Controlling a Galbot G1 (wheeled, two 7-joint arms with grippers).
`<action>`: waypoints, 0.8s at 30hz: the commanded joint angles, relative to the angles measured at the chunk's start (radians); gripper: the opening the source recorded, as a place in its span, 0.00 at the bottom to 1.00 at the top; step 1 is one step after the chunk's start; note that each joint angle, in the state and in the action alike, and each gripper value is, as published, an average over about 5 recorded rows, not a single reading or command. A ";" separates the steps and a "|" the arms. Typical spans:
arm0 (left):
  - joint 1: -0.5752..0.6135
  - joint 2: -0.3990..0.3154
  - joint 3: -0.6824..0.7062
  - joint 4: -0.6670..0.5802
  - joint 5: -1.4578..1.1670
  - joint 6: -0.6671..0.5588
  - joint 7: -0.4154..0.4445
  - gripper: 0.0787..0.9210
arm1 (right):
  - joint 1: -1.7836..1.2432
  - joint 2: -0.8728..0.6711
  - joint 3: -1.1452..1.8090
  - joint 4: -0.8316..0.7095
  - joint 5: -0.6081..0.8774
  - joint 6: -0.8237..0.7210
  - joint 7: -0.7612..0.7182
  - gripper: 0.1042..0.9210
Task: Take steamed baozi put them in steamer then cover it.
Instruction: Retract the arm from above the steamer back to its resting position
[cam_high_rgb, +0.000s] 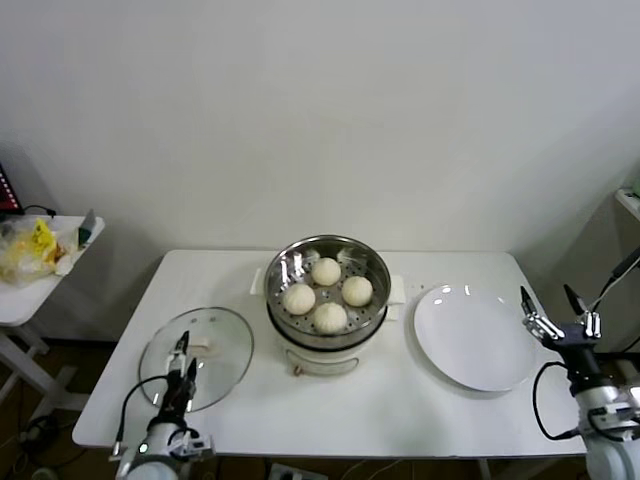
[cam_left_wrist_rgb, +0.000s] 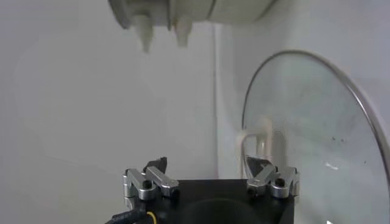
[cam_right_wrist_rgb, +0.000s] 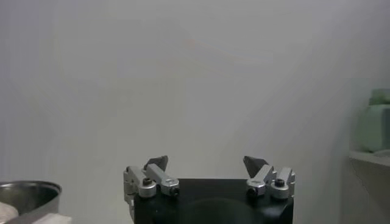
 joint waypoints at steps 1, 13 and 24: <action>-0.153 -0.019 0.008 0.200 0.057 -0.011 -0.050 0.88 | -0.042 0.023 0.034 0.014 -0.031 -0.005 -0.009 0.88; -0.221 -0.039 -0.009 0.280 0.036 -0.026 -0.069 0.88 | -0.033 0.030 0.024 0.028 -0.040 -0.012 -0.007 0.88; -0.241 -0.024 0.005 0.277 -0.033 -0.033 -0.091 0.88 | -0.037 0.053 0.015 0.022 -0.074 -0.007 -0.021 0.88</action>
